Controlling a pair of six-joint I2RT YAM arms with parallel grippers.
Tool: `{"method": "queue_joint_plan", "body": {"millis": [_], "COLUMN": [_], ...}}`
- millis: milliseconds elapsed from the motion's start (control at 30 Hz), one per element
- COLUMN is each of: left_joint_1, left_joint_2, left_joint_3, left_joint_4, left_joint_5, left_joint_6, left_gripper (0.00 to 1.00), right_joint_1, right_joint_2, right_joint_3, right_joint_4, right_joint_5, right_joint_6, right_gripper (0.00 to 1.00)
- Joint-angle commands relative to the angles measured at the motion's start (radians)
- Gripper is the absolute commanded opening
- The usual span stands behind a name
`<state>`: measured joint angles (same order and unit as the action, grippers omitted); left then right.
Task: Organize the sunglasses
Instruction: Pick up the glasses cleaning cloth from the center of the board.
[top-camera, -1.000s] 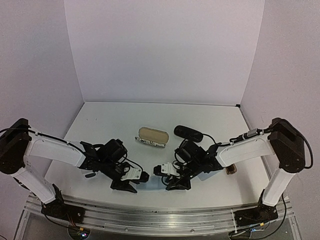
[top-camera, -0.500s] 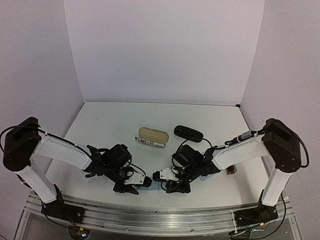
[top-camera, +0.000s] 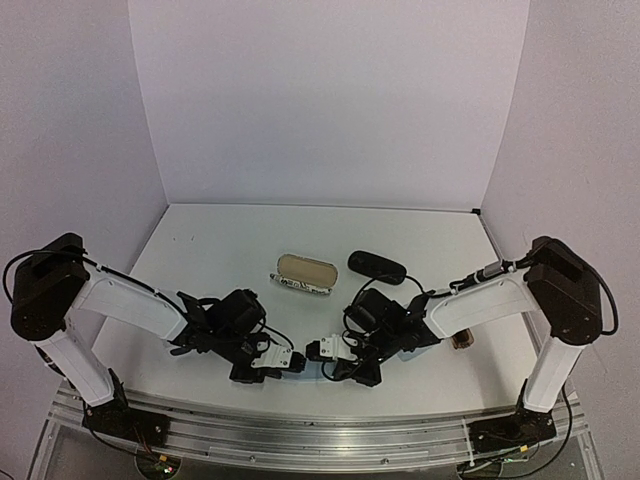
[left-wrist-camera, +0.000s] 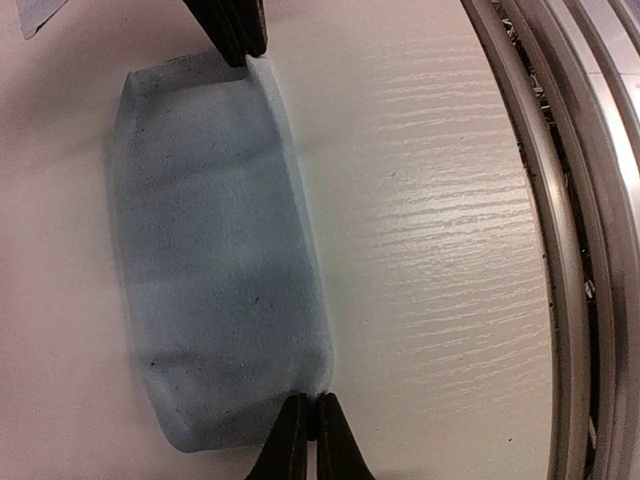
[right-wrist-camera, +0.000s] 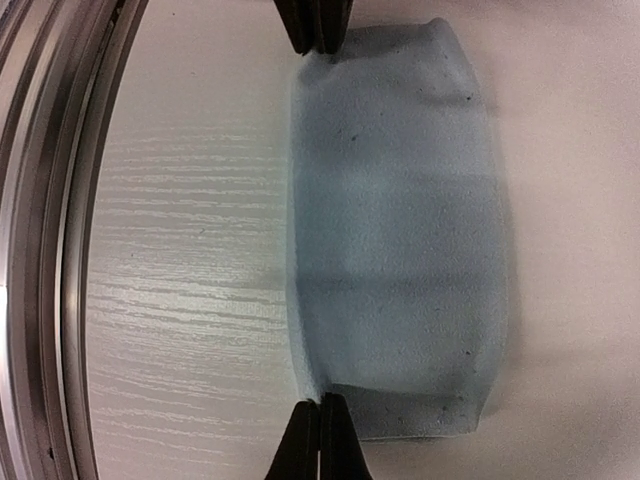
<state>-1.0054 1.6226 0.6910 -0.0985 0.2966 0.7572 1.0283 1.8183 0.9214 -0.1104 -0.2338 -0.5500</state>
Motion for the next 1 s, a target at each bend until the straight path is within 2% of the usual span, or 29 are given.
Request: {"method": "queue_joint_plan", "body": {"millis": [0,200,400,600,967], "left_joint_1": [-0.002,0.005,0.143,0.22,0.43], "left_joint_2": [0.01,-0.007,-0.029,0.002,0.167], "left_joint_3": [-0.007,0.067,0.261,0.44,0.702], "left_joint_4": [0.038,-0.04,-0.239,-0.347,-0.336], "left_joint_5": [-0.051,-0.066,0.041,0.062,0.054], "left_joint_6": [-0.013,-0.085,-0.163,-0.071,0.09], "left_gripper": [0.0,0.0,0.0,0.0,0.0], "right_joint_1": [0.004,-0.013,-0.1,-0.174,-0.281], "right_joint_2": [0.003,-0.033,-0.107,-0.069,0.135], "right_joint_3": [0.033,0.078,0.16,0.32,0.586], "right_joint_4": [-0.036,-0.046,-0.054,-0.073,-0.087], "right_joint_5": [0.003,-0.004,-0.051,-0.054,0.045], "right_joint_6": [0.015,0.098,0.195,0.211,0.184], "right_gripper": [0.0,0.0,0.0,0.0,0.0]}}
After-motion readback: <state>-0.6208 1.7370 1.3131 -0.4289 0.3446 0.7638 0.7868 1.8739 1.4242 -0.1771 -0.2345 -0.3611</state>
